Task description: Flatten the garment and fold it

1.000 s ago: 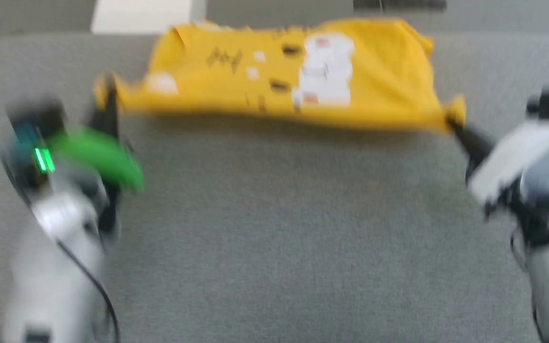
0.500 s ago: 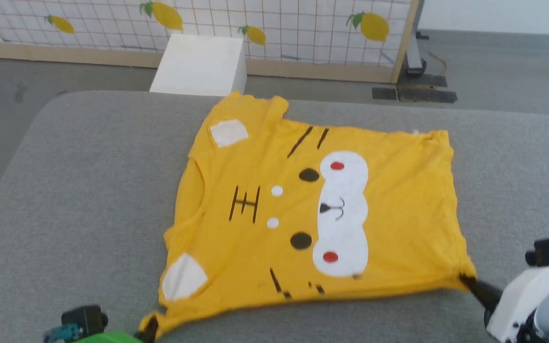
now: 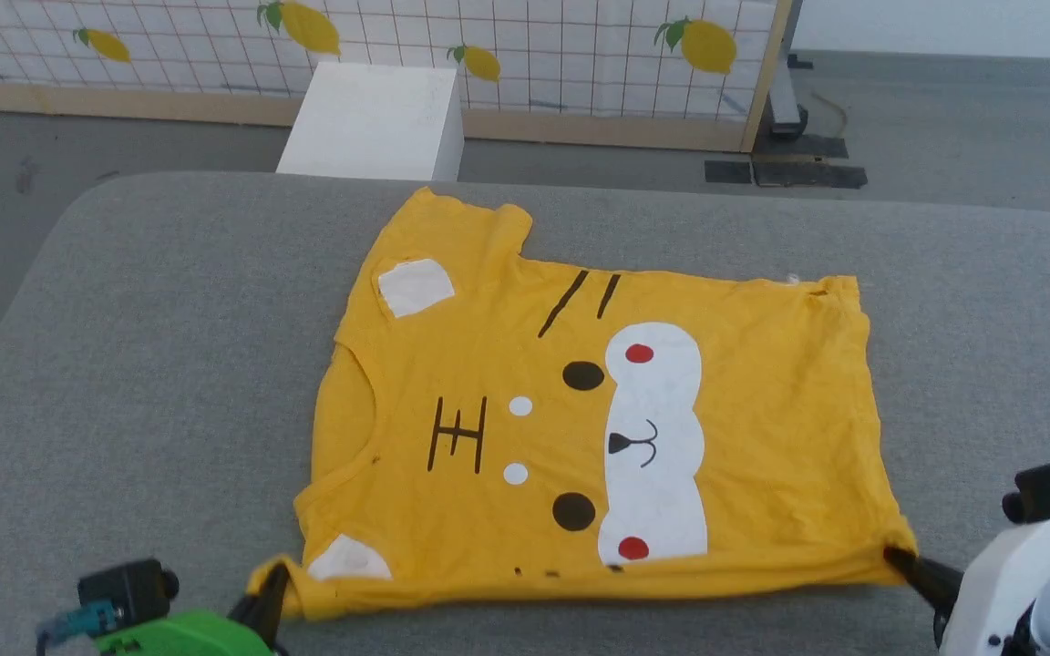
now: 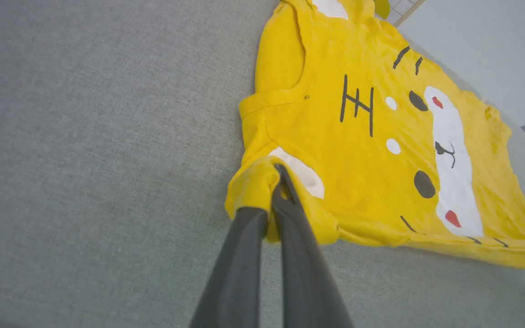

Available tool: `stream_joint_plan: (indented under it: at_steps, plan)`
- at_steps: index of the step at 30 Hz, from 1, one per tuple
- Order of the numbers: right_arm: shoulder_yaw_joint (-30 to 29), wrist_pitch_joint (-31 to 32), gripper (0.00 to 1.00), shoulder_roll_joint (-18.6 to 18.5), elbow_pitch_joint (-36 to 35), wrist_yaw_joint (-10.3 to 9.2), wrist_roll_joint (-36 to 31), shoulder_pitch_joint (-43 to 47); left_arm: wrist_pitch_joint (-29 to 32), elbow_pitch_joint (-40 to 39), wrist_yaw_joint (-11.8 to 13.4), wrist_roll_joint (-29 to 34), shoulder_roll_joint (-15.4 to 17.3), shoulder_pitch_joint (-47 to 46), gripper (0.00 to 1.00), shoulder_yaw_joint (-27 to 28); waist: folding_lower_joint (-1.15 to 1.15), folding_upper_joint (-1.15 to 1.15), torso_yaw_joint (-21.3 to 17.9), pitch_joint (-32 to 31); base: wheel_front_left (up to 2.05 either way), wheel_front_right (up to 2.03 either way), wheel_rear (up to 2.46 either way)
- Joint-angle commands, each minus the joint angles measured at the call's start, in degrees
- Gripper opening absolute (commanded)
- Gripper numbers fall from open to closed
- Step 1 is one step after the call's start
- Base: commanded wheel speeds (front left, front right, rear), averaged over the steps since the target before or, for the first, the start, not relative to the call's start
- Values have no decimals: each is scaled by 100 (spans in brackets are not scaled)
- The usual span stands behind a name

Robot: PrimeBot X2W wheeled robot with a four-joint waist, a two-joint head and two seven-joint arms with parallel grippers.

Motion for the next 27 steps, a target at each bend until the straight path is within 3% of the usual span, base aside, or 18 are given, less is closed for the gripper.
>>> stream_joint_plan:
  at_steps: [1,10,15,27]
  plan:
    - [-23,-71,0,16,-109,-6,-102,-229,-106,-58,-72,86,58,-361,0,44,1,0,-13,146,0,0,0]
    - [101,194,0,-5,-92,-6,-534,-1116,-265,611,-421,577,54,-2075,0,-233,1,0,-58,871,0,0,0]
    - [152,285,0,1,84,-6,-776,-1593,-688,1270,-623,837,-75,-2843,0,-327,1,0,-97,1369,0,0,0]
    - [218,749,0,-17,407,-6,-1107,-1956,-1251,2755,-995,1107,-366,-3711,0,-627,1,0,-119,1900,0,0,0]
